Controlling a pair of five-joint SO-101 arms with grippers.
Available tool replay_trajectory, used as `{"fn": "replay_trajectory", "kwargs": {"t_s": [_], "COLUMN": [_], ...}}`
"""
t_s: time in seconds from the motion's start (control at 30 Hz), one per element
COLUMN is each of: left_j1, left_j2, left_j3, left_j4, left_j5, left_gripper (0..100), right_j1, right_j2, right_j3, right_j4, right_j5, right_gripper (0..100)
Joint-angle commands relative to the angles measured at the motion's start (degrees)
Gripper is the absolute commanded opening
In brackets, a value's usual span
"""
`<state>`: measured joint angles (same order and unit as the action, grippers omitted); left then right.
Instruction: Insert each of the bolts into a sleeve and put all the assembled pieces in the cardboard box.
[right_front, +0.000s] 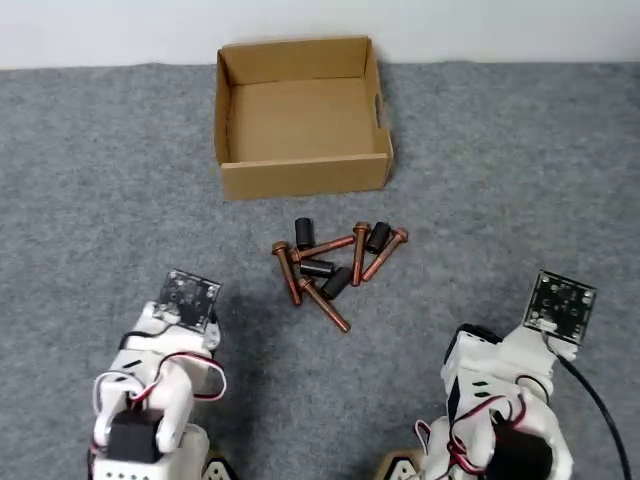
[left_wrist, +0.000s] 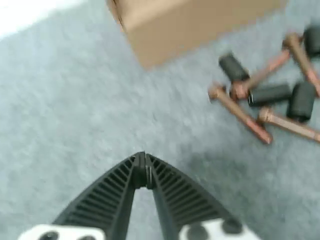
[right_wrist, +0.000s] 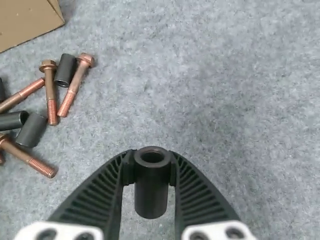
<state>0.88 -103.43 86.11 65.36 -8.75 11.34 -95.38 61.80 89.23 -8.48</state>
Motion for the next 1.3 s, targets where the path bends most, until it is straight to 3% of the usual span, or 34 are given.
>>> {"fn": "replay_trajectory", "kwargs": {"t_s": [0.0, 0.23, 0.43, 0.73, 0.97, 1.27], "left_j1": [0.5, 5.5, 5.5, 8.4, 13.5, 14.6], "left_j2": [0.2, 7.8, 32.9, 68.6, 89.4, 106.5], "left_j3": [-8.0, -17.7, -30.2, -49.9, -60.7, -77.4], "left_j4": [1.1, 1.3, 1.8, 10.9, 14.4, 14.3], "left_j5": [-1.0, -0.7, -0.6, 0.2, 18.1, 31.6], "left_gripper": [1, 1, 1, 1, 1, 1], "right_j1": [0.7, 0.7, 0.7, 0.7, 0.7, 0.7], "right_j2": [-0.2, -0.2, -0.3, -0.3, -0.4, -5.8], "right_j3": [-0.4, 0.3, 0.4, 0.6, 0.6, 1.8], "right_j4": [-1.5, -1.5, -1.5, -1.5, -1.4, -1.8], "right_j5": [-0.5, -0.5, -0.5, -0.5, -0.5, -0.4], "right_gripper": [0.8, 0.8, 0.8, 0.8, 0.8, 0.8]}}
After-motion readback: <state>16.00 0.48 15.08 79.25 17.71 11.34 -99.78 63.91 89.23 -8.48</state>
